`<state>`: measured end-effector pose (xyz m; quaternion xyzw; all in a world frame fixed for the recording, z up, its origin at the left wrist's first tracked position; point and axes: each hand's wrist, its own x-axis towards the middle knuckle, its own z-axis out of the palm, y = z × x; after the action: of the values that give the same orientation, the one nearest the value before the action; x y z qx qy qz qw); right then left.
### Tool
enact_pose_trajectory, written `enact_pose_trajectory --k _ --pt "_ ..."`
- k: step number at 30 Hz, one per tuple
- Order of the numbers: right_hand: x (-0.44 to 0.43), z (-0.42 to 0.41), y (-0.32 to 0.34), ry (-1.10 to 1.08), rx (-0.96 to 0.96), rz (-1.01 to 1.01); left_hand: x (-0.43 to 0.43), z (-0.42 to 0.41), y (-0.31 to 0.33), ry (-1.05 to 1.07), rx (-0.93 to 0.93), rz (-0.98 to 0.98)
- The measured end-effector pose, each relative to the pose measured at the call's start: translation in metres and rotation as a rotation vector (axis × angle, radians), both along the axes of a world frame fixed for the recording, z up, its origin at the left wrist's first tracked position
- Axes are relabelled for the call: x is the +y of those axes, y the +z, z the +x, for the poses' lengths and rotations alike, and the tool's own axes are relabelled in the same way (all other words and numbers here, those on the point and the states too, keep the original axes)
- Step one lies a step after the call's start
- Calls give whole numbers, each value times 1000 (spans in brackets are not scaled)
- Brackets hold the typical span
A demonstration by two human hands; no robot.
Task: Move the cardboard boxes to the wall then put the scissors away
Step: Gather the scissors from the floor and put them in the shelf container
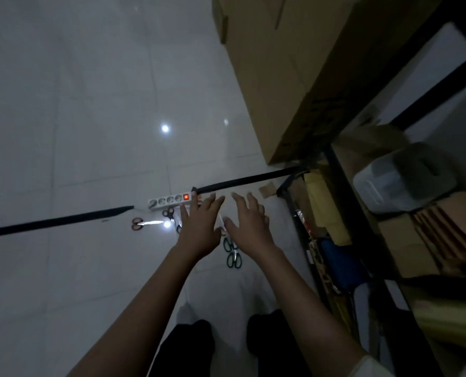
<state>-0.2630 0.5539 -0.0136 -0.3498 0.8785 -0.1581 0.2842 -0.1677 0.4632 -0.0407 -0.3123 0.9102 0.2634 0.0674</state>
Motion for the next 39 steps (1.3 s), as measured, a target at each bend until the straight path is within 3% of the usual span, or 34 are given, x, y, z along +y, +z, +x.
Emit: enact_pose_trajectory --k 7,16,27,39 --pt "-18 -1 -138 119 -100 61 1 23 -132 143 -134 86" --pt "-31 28 -310 208 -161 69 10 28 -299 268 -138 176" --pt "-63 43 -459 174 -185 -15 -48 56 -435 340 -213 102" --pt "-94 48 -588 364 -251 -38 -51 80 -549 456 -204 179"
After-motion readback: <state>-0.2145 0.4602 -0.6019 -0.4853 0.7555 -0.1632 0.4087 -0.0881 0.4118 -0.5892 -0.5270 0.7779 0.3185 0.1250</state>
